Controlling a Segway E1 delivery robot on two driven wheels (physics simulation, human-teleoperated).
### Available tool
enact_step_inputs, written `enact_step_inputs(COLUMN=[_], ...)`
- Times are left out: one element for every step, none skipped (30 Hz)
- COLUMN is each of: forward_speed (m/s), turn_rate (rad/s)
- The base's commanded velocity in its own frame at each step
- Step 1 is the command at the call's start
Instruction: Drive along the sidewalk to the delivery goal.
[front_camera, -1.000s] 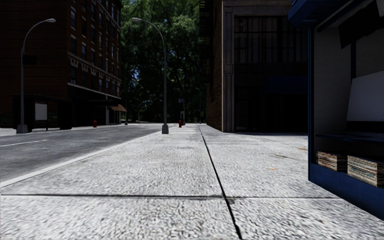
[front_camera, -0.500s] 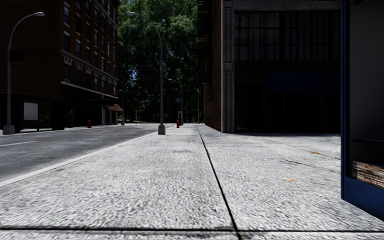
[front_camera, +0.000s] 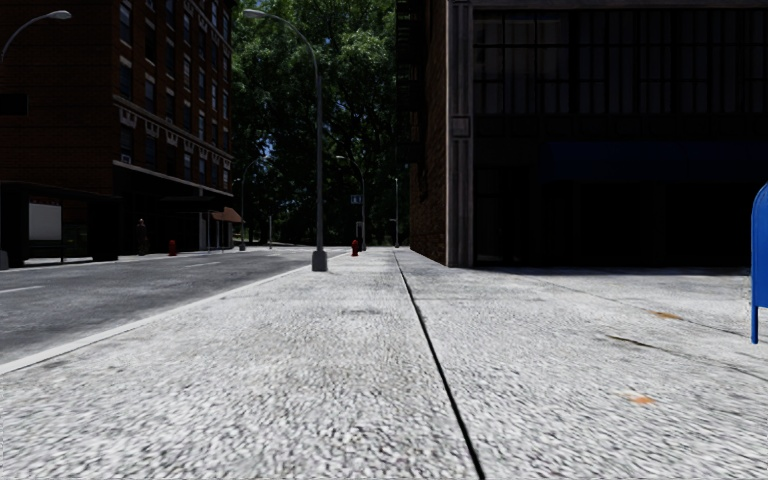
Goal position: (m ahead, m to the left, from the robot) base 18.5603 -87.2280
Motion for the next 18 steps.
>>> enact_step_inputs(forward_speed=[1.2,1.2,1.2,1.2,1.2,1.2,1.2,1.2,1.2,1.2,1.2,1.2,1.2,1.2,1.2,1.2,1.2,1.2], turn_rate=[0.0,0.0,0.0,0.0,0.0,0.0,0.0,0.0,0.0,0.0,0.0,0.0,0.0,0.0,0.0,0.0,0.0,0.0])
